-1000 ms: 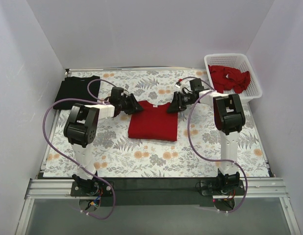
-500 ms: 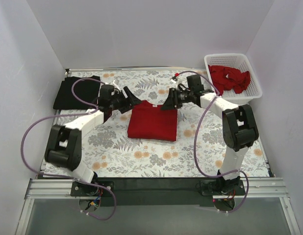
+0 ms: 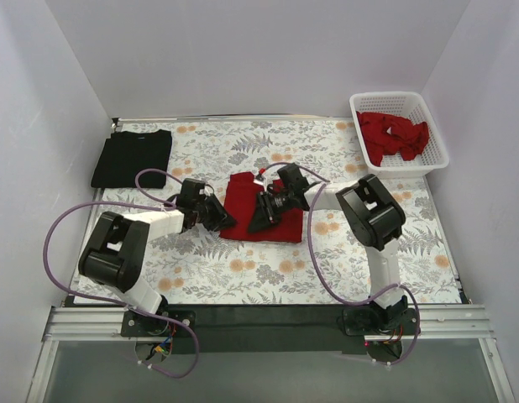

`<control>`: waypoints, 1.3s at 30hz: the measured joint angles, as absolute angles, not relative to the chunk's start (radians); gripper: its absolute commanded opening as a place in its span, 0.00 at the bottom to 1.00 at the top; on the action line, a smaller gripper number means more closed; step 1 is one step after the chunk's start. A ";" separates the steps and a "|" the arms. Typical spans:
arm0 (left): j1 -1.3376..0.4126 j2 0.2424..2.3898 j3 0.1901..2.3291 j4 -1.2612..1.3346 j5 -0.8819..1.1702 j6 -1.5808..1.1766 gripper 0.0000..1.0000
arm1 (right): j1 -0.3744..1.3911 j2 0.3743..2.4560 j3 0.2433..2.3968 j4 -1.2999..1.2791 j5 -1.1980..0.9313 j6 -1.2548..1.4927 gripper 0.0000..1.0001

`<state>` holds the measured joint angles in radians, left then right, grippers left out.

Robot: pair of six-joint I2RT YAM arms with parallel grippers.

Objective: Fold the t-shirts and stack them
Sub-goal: Fold the tshirt

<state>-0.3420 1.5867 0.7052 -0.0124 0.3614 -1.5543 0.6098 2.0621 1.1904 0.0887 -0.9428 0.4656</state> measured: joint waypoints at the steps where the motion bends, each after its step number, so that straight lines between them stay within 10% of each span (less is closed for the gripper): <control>1: -0.342 1.605 0.699 -0.015 0.355 -1.558 0.14 | 0.607 2.090 1.185 0.092 -0.942 0.468 0.33; 32: -0.305 1.602 0.676 -0.053 0.351 -1.557 0.11 | 0.246 2.002 0.925 -0.262 -1.126 0.138 0.31; 39: -0.296 1.554 0.685 -0.121 0.333 -1.513 0.29 | 0.239 1.874 0.933 -0.290 -1.015 0.134 0.31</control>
